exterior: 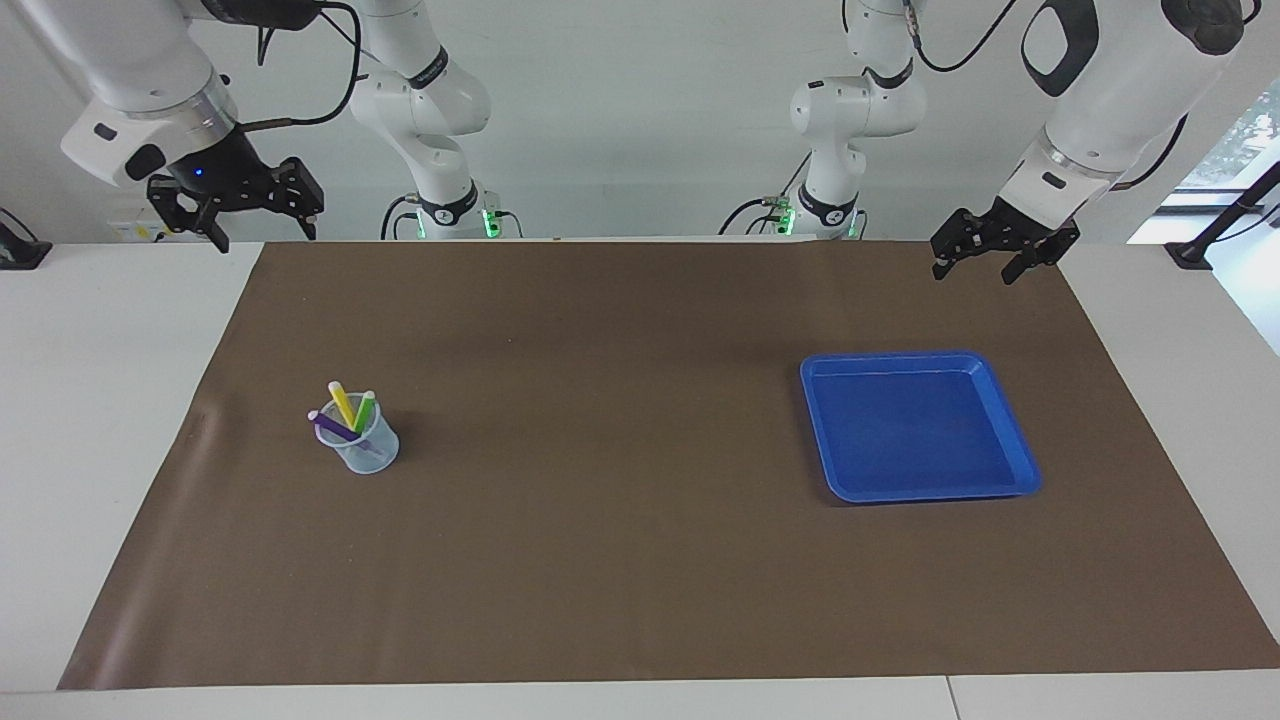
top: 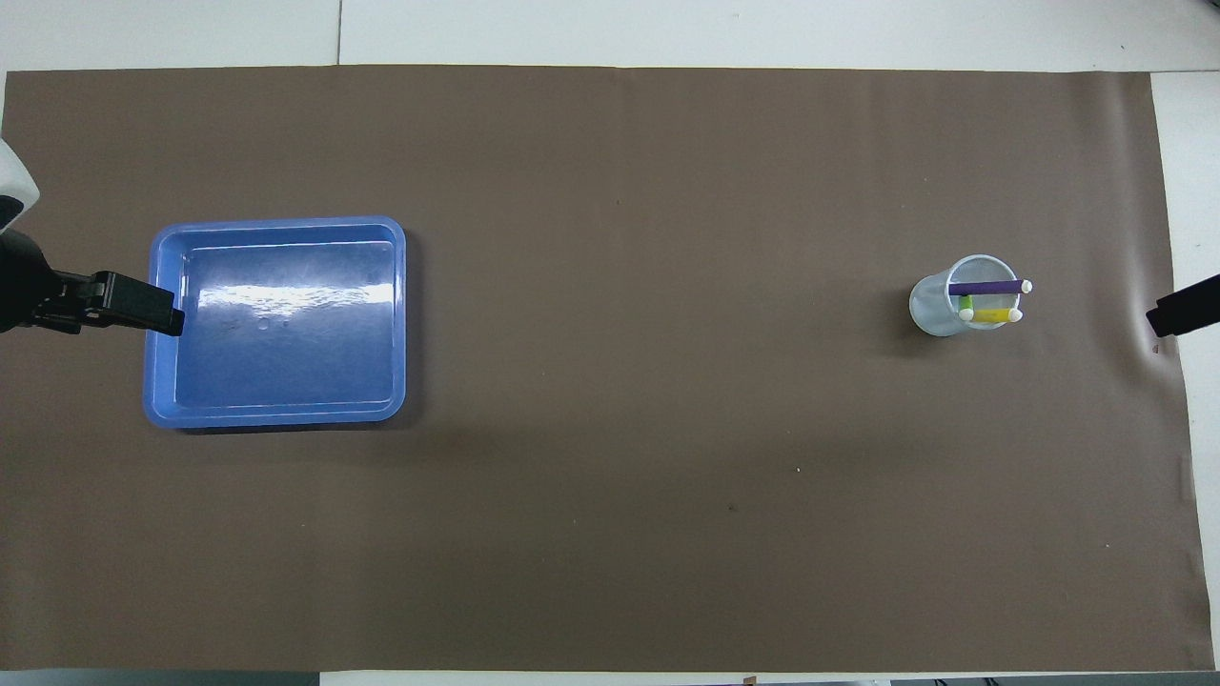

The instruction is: Transfer and insert pens with both arms

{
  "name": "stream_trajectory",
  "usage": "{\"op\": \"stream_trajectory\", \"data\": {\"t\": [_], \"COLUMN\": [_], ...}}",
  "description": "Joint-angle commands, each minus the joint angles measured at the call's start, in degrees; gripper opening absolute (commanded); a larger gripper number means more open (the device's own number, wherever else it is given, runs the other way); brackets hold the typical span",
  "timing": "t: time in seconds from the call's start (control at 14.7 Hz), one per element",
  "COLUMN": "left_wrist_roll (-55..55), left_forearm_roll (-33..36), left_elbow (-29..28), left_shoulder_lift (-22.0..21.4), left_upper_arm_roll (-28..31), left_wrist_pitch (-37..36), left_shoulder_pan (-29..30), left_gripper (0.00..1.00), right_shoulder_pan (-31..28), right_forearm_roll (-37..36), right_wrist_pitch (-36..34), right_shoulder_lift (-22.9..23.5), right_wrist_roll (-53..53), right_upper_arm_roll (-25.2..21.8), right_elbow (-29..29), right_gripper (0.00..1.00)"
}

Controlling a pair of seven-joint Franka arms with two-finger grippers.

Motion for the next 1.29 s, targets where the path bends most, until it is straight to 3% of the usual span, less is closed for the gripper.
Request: {"op": "stream_trajectory", "data": {"t": [0.0,0.2,0.27,0.54,1.22], "left_wrist_roll": [0.3,0.4,0.4,0.2,0.2], "left_forearm_roll": [1.4,3.6,3.6,3.6,3.6], "left_elbow": [-0.4,-0.5,-0.5,-1.1,-1.0], "left_shoulder_lift": [-0.8,-1.0,-1.0,-1.1,-1.0], "left_upper_arm_roll": [1.1,0.9,0.9,0.7,0.8], "left_wrist_pitch": [-0.7,-0.5,-0.3,-0.1,0.2], "left_shoulder_pan": [-1.2,-1.2,-1.1,-0.8,-0.5], "left_gripper": [1.00,1.00,1.00,1.00,1.00], "right_shoulder_pan": [-0.3,-0.2,0.8,5.2,5.6], "right_forearm_roll": [1.7,2.4,2.6,2.4,1.6], "right_wrist_pitch": [0.9,-0.5,-1.3,-1.8,3.9], "right_shoulder_lift": [-0.5,-1.0,-2.9,-2.5,-2.8], "right_wrist_roll": [3.9,6.4,6.7,8.8,8.9], "right_upper_arm_roll": [0.5,-0.3,-1.2,-6.5,-7.0], "right_elbow": [-0.8,-1.7,-3.5,-3.9,-6.2], "right_gripper": [1.00,1.00,1.00,1.00,1.00]}}
